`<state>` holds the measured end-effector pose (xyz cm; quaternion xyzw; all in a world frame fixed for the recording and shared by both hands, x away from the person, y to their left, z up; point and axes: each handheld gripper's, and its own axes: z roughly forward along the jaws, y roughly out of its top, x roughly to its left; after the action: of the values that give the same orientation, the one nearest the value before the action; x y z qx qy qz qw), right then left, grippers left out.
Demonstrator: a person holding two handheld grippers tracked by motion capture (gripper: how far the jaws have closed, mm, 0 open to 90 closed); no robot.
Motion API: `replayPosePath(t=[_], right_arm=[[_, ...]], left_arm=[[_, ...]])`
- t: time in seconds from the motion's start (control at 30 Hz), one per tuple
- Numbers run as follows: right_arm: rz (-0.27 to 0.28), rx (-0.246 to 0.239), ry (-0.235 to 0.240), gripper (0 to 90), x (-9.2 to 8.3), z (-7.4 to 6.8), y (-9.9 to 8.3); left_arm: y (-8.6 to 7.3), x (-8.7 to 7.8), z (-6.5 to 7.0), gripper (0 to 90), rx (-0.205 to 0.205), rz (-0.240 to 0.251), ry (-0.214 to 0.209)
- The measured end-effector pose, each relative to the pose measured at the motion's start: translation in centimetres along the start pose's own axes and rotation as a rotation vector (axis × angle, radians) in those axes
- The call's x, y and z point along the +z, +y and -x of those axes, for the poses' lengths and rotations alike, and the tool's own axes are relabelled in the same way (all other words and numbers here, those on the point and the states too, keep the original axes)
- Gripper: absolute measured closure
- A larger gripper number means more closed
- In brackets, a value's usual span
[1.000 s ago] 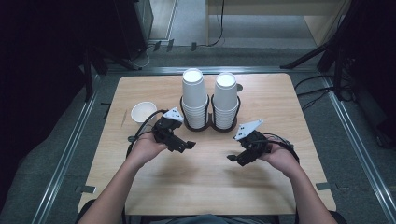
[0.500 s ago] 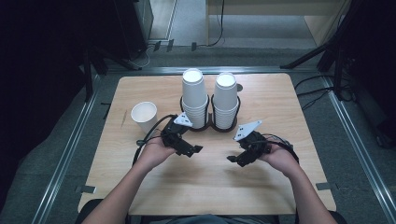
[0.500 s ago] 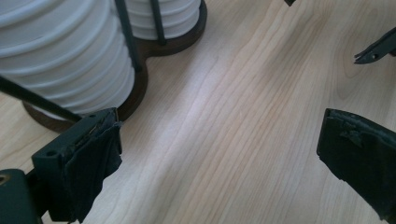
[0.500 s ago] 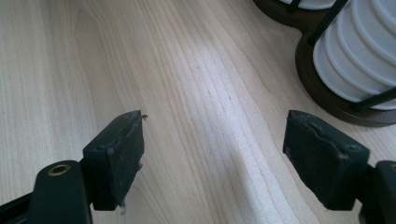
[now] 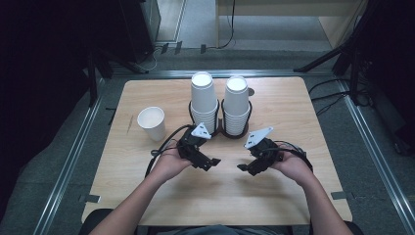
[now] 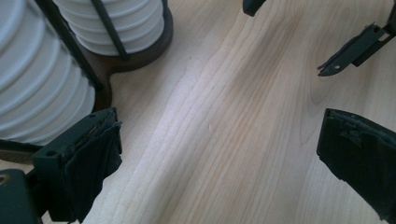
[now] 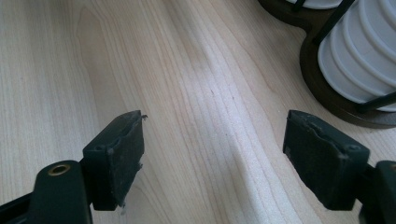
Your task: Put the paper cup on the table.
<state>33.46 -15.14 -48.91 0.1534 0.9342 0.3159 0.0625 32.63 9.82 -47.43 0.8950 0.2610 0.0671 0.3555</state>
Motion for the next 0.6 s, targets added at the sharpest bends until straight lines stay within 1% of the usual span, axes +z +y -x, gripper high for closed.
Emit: replayPosePath(t=[0.1, 0.27, 0.33, 0.6], right_arm=[[-0.001, -0.005, 0.003, 20.7, 0.06, -0.05, 0.02], [-0.004, -0.006, 0.008, 20.7, 0.11, -0.09, 0.03], [-0.004, -0.006, 0.008, 20.7, 0.11, -0.08, 0.03], [-0.005, -0.008, 0.005, 20.7, 0.10, -0.08, 0.02]], left_arm=[[0.07, 0.07, 0.16, 0.2, 0.003, 0.003, -0.005], [0.10, 0.05, 0.25, 0.2, -0.011, 0.017, -0.021], [0.11, 0.04, 0.28, 0.2, -0.007, 0.017, -0.015], [-0.08, -0.10, -0.14, 0.2, -0.014, 0.010, -0.009]])
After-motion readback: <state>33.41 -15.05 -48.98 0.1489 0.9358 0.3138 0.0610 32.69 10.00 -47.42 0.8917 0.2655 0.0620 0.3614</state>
